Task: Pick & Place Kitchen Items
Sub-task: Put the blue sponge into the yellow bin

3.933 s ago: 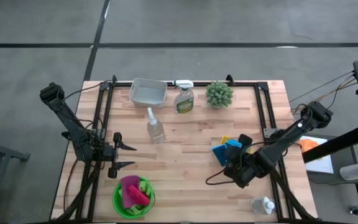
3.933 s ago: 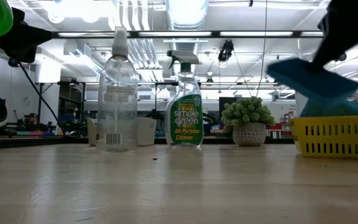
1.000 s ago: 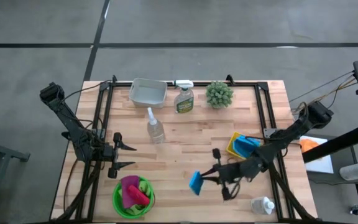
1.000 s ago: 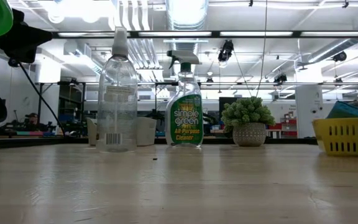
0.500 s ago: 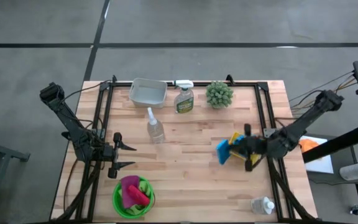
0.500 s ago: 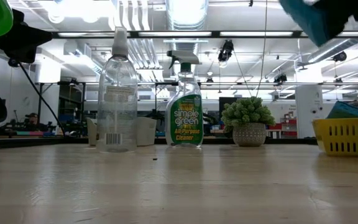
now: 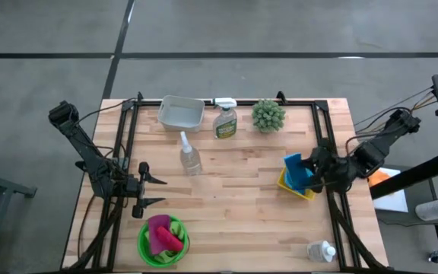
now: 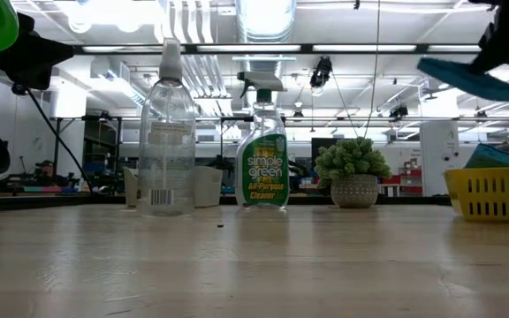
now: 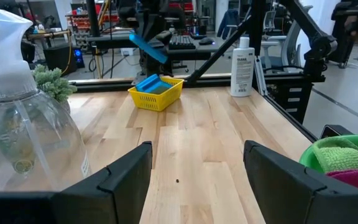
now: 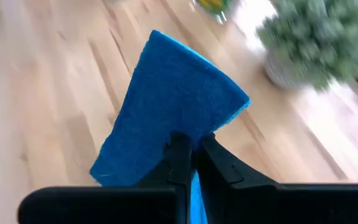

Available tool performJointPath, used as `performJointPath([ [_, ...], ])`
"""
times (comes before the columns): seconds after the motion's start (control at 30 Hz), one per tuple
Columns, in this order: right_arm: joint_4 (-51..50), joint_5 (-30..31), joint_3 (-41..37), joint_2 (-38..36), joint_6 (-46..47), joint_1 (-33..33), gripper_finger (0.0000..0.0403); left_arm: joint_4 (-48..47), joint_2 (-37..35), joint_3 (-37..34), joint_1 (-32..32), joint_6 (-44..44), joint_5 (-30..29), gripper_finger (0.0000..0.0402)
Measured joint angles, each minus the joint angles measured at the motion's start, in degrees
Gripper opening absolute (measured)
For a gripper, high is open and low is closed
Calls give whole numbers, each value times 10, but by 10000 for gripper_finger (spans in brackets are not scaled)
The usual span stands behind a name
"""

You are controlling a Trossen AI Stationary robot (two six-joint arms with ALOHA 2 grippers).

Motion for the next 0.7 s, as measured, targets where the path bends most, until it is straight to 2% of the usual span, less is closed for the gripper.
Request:
performJointPath([
  [0.17,-77,-62,26,81,67,-1,18,0,0,0,0,0,0,254],
  [0.37,-91,-145,26,173,89,-1,18,0,0,0,0,0,0,254],
  [0.57,-107,-195,27,248,93,-14,18,0,0,0,0,0,0,254],
  [0.7,-118,-201,34,285,90,-27,18,0,0,0,0,0,0,254],
])
